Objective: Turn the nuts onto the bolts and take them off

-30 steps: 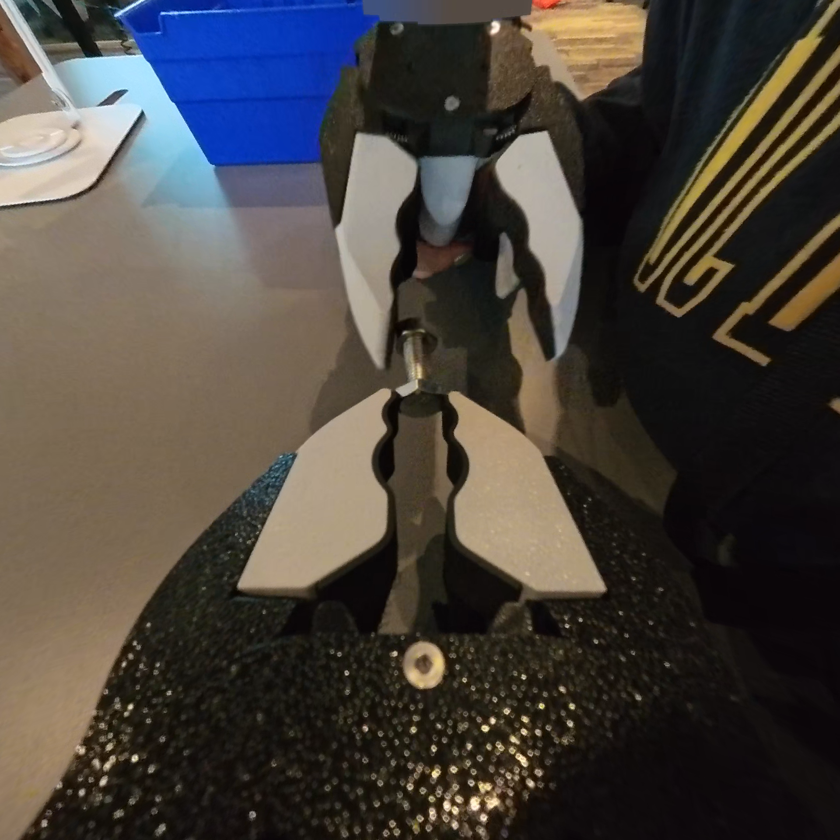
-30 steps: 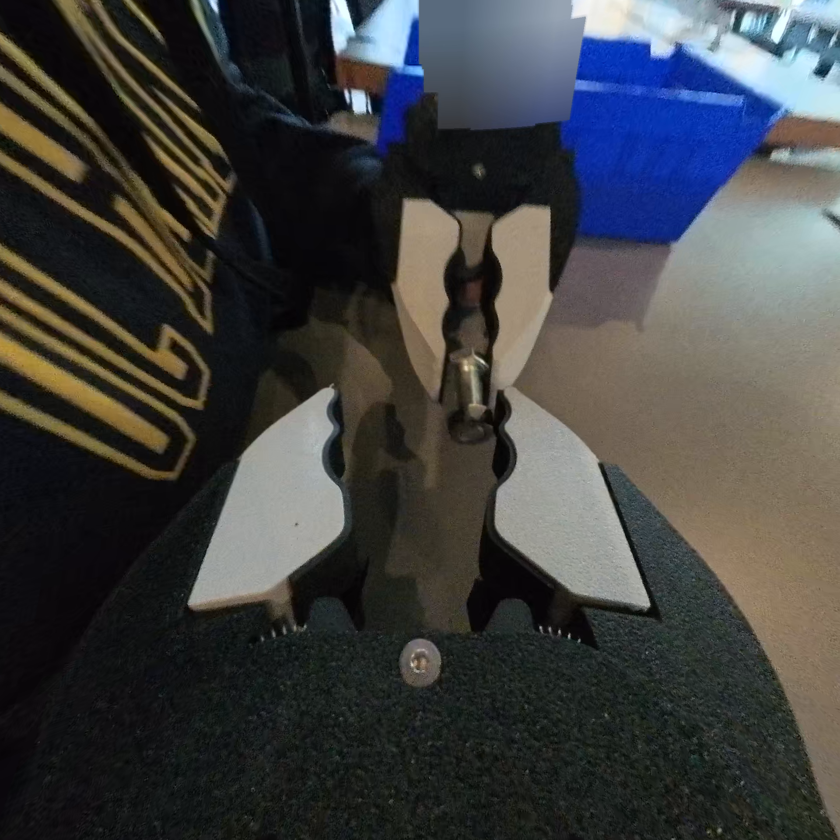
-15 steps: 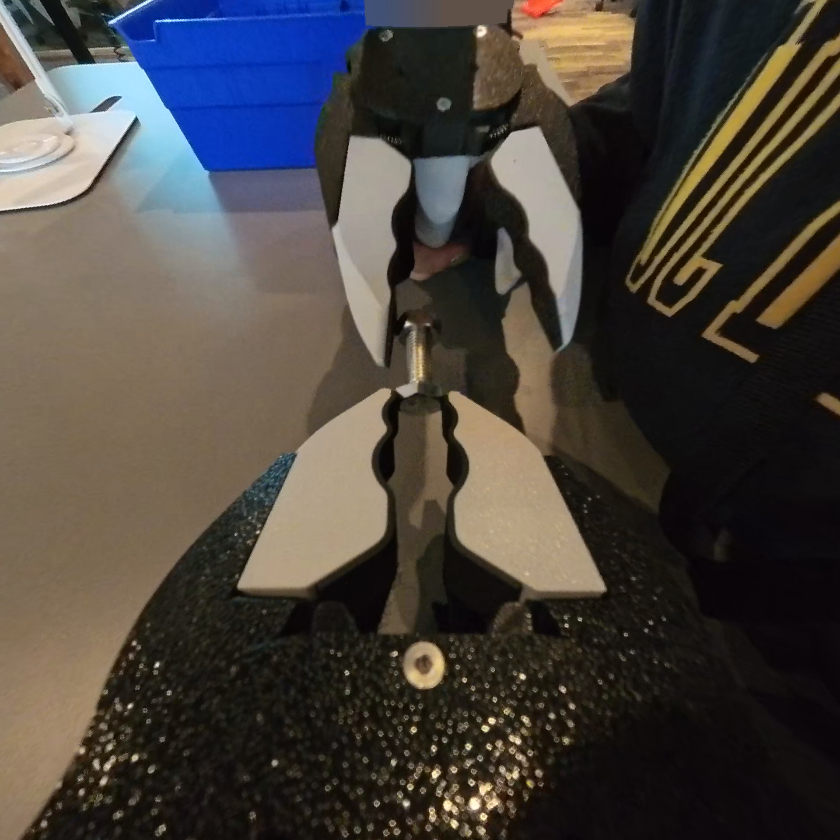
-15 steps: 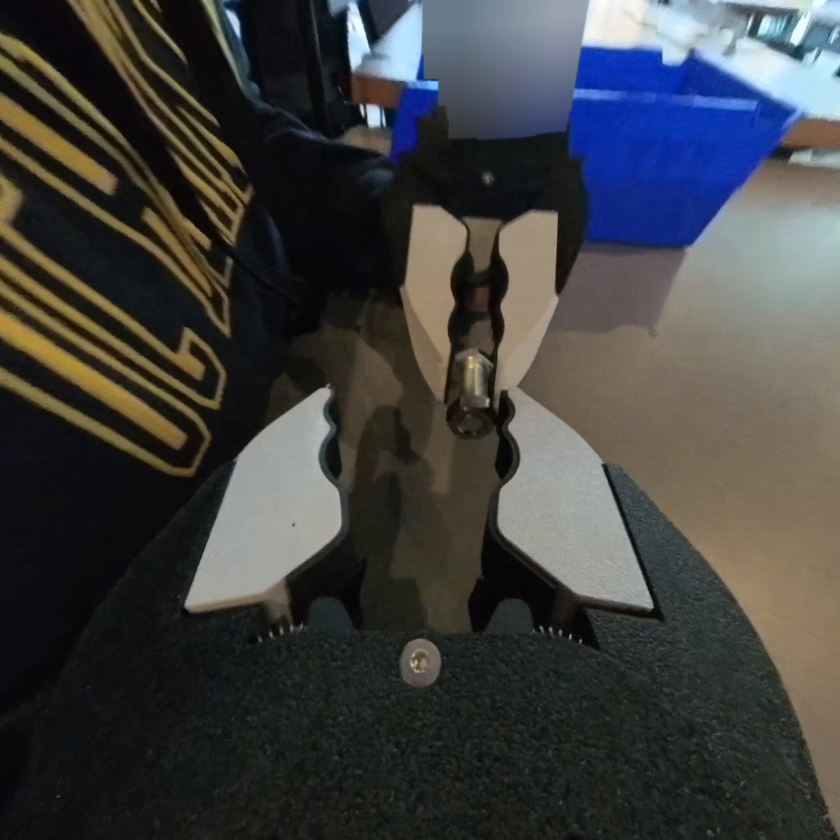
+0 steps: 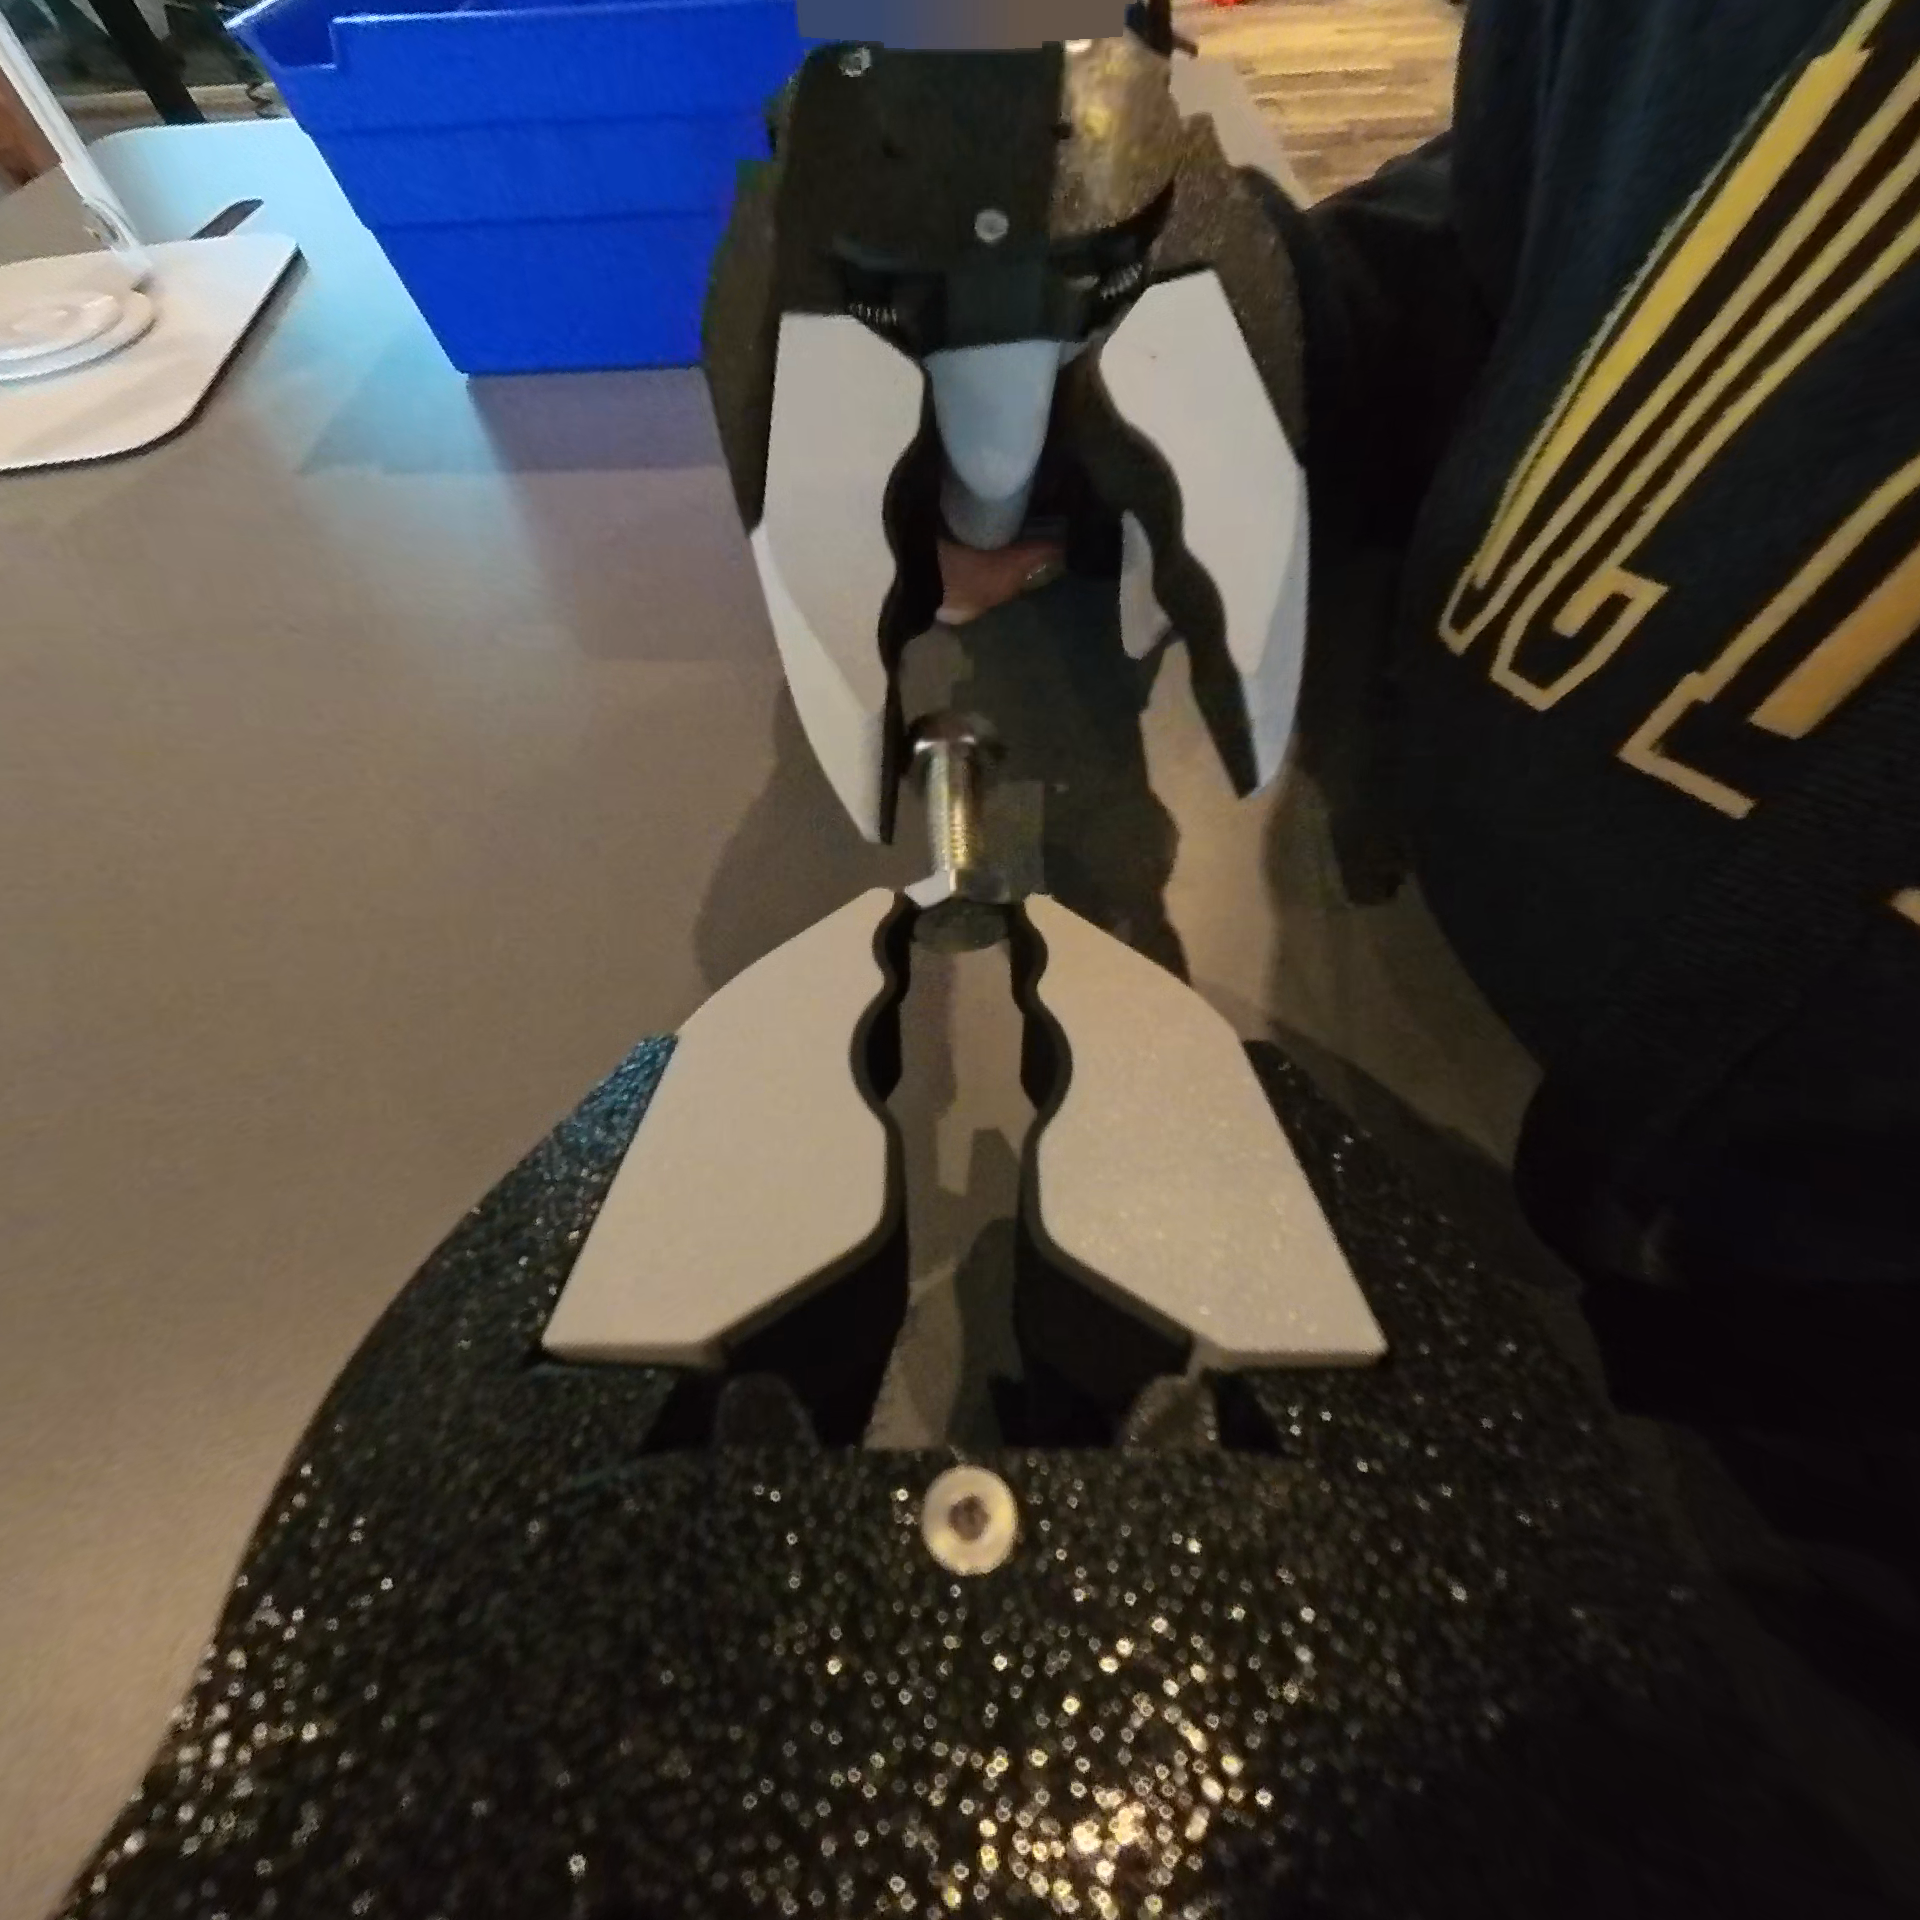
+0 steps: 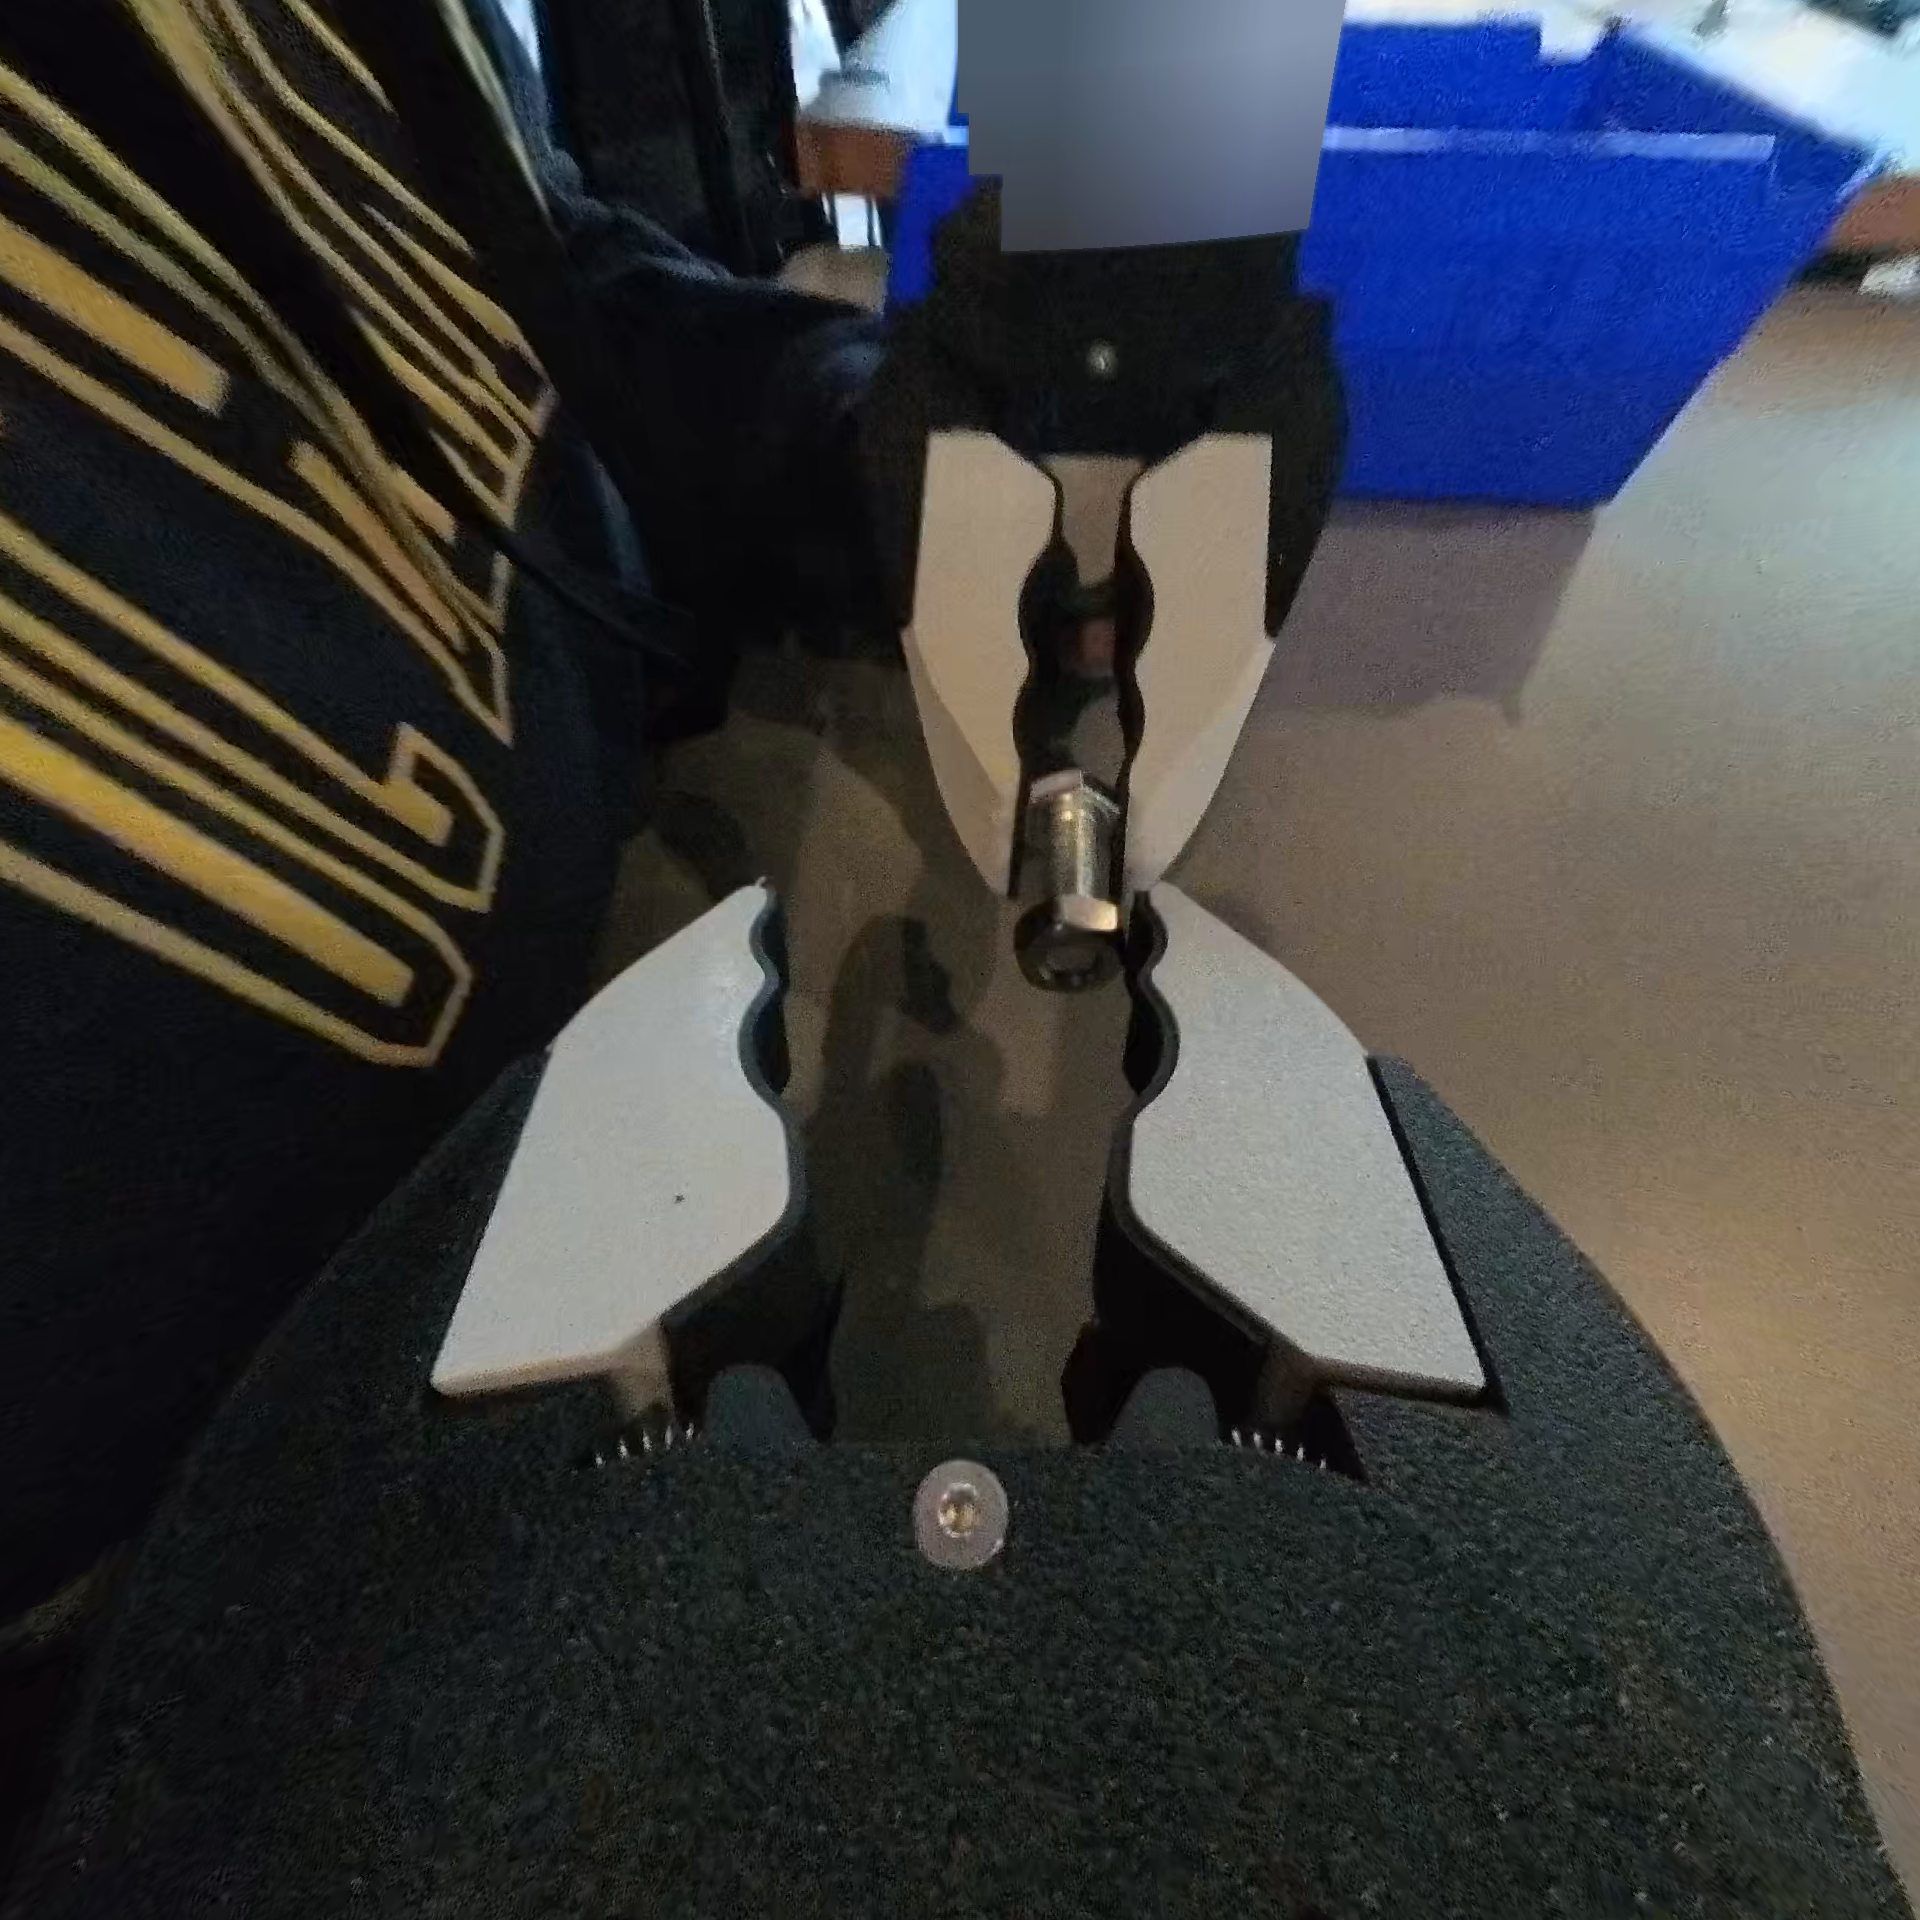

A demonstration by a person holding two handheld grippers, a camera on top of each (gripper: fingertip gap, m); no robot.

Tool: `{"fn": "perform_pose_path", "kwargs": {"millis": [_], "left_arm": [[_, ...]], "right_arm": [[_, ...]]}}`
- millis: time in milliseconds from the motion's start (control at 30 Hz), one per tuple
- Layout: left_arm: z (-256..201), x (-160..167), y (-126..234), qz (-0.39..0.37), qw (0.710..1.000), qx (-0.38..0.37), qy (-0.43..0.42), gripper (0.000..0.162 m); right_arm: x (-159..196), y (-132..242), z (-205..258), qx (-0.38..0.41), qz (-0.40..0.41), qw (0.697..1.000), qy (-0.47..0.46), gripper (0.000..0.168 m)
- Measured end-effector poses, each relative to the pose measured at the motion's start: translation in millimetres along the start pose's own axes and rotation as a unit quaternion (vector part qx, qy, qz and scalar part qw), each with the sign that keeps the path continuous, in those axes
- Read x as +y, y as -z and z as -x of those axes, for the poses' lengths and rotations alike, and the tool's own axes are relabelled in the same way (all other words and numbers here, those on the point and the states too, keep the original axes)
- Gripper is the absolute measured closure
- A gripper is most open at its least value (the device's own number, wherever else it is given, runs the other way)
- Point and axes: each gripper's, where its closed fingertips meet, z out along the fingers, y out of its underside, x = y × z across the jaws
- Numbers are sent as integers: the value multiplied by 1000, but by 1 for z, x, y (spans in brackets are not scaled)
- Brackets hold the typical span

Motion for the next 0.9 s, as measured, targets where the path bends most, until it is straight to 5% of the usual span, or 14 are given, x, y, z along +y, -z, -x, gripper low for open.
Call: {"fn": "perform_pose_path", "kwargs": {"millis": [133, 400, 667, 900], "left_arm": [[0, 1, -1, 7, 1000, -2, 0, 144], [1, -1, 1, -2, 1000, -4, 5, 144], [1, 0, 0, 4, 1000, -3, 5, 144], [1, -1, 1, -2, 1000, -4, 6, 144]], "right_arm": [[-21, 10, 6, -17, -66, 998, 6, 115], [14, -1, -7, 3, 41, 998, -43, 113], [-21, 9, 10, -26, -67, 997, 7, 116], [13, 2, -14, 24, 30, 998, -55, 110]]}}
